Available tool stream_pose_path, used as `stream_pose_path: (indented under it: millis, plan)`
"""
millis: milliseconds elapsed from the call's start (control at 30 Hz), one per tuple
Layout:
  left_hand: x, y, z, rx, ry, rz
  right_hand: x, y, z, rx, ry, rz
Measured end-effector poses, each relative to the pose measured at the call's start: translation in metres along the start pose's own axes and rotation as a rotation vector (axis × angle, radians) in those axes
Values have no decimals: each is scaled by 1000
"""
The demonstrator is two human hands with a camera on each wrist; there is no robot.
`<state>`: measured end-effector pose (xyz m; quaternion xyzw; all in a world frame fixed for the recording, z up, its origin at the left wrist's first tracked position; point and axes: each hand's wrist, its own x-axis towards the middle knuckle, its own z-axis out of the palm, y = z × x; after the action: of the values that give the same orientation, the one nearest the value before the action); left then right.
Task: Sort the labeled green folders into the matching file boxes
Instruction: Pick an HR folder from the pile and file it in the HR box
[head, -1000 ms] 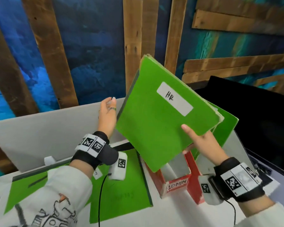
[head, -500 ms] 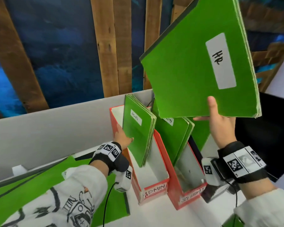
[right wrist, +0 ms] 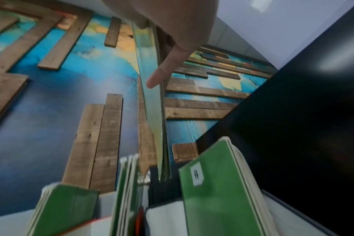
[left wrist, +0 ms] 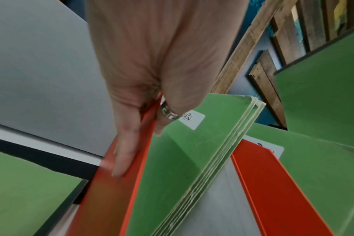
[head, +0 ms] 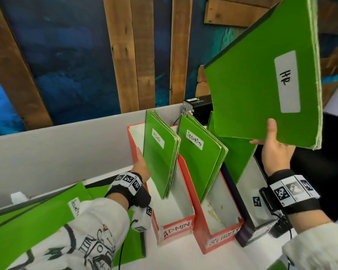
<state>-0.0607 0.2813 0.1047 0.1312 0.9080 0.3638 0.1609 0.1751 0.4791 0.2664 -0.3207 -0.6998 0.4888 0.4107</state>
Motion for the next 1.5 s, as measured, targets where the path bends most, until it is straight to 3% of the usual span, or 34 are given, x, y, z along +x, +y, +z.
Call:
stream_pose_path:
  millis: [133,467,600,867,1033,1200,1367,1500]
  plan:
    - [4,-2,-1,-12,-24,20,3,29,8,88,66,-46]
    - [0,-5,-7,-8,-32,33,32,100,2,-131,-64,-10]
    - [-1,-7,-7,-19,-32,21,38,98,-8,-99,-66,-14]
    - [-2,-5,-6,-65,-49,10,49,113,-1,-414,-292,92]
    - [2,-12,-5,-100,-49,20,64,136,22,-456,-490,296]
    - [6,-18,-4,-125,-53,13,64,145,22,-816,-560,354]
    - [5,-16,-3,-133,-60,9,77,161,23,-672,-586,450]
    - [0,-13,-6,-122,-56,1,85,170,28,-727,-660,398]
